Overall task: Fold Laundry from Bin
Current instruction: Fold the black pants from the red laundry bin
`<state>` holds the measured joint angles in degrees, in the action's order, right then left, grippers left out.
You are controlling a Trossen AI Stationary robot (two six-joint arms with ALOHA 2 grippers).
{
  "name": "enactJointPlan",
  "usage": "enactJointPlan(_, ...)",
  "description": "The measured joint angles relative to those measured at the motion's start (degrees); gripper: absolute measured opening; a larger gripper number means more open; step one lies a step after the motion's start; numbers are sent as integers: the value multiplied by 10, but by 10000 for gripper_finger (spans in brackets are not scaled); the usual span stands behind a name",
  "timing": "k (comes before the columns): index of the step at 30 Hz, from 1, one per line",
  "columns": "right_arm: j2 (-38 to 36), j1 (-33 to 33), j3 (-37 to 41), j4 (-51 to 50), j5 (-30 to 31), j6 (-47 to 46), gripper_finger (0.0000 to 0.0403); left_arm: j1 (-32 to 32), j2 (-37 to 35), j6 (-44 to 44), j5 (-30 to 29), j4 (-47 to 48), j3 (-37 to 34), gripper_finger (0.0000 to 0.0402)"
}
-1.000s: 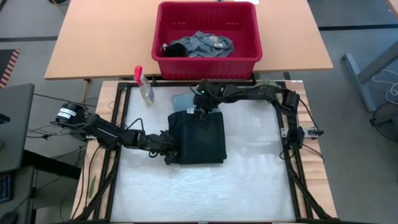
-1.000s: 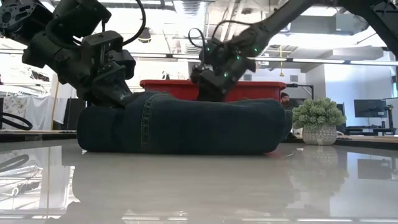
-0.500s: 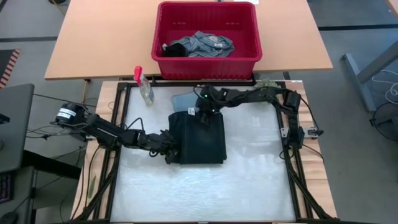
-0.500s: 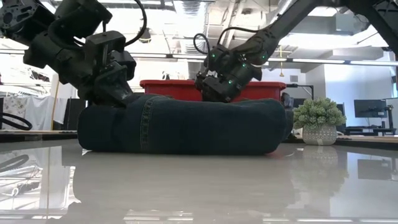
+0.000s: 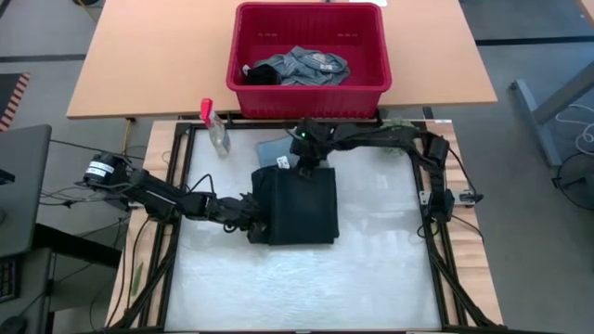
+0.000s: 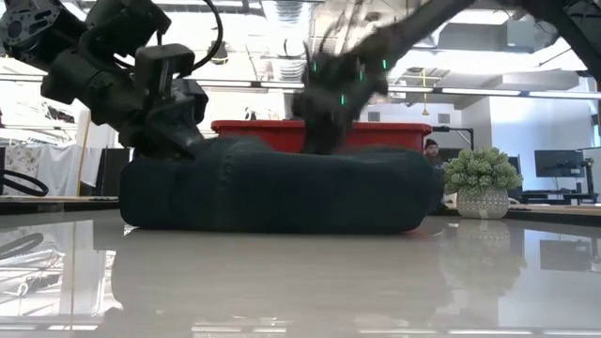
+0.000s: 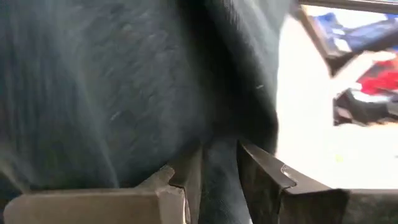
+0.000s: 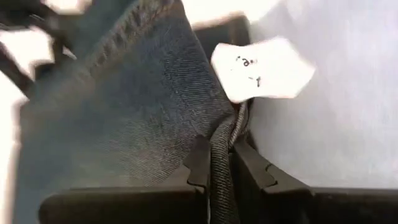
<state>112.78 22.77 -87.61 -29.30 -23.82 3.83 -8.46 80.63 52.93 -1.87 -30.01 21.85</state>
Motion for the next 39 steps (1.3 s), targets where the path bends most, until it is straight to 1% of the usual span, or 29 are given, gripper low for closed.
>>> enactJointPlan(4,-18,-14,-104,-89,0,40,62,-1,-7,3,63,-58,0,86)
enactJointPlan(6,-23,-18,-156,-130,2,53,62,-3,-20,3,75,-85,0,86)
enactJointPlan(8,-26,-22,-205,-156,18,63,62,-6,-40,-4,75,-103,0,86)
enactJointPlan(11,-27,-22,-275,-178,49,77,62,-10,-90,-19,72,-112,1,86)
enactJointPlan(14,-27,-17,-327,-175,63,93,62,-10,-161,-40,60,-106,1,86)
enactJointPlan(16,-27,-10,-351,-166,76,111,62,-10,-214,-67,38,-97,1,86)
enactJointPlan(18,-29,2,-356,-150,96,126,62,-10,-268,-96,9,-73,1,85)
enactJointPlan(19,-29,11,-356,-153,96,125,62,-10,-294,-109,-10,-56,1,83)
enactJointPlan(21,-17,26,-350,-167,69,105,62,-9,-342,-127,-50,-15,1,78)
enactJointPlan(22,-11,36,-348,-183,39,89,62,-9,-364,-132,-64,6,1,75)
enactJointPlan(24,2,46,-334,-226,-17,74,62,-9,-402,-142,-81,32,1,68)
enactJointPlan(26,10,44,-329,-251,-59,79,62,-9,-437,-162,-85,50,1,61)
enactJointPlan(29,9,26,-329,-301,-78,101,62,-9,-480,-194,-100,74,2,53)
enactJointPlan(31,8,12,-329,-296,-77,102,62,-10,-506,-203,-142,124,2,48)
enactJointPlan(32,6,6,-329,-294,-76,100,62,-10,-517,-199,-182,157,2,46)
enactJointPlan(34,4,-6,-329,-287,-68,95,62,-9,-534,-162,-288,249,2,42)
enactJointPlan(36,2,-14,-329,-278,-56,91,62,-9,-533,-94,-377,347,2,37)
enactJointPlan(37,2,-17,-329,-280,-48,91,62,-9,-529,-60,-405,397,1,35)
enactJointPlan(39,2,-23,-329,-281,-36,91,62,-9,-512,-20,-420,456,1,31)
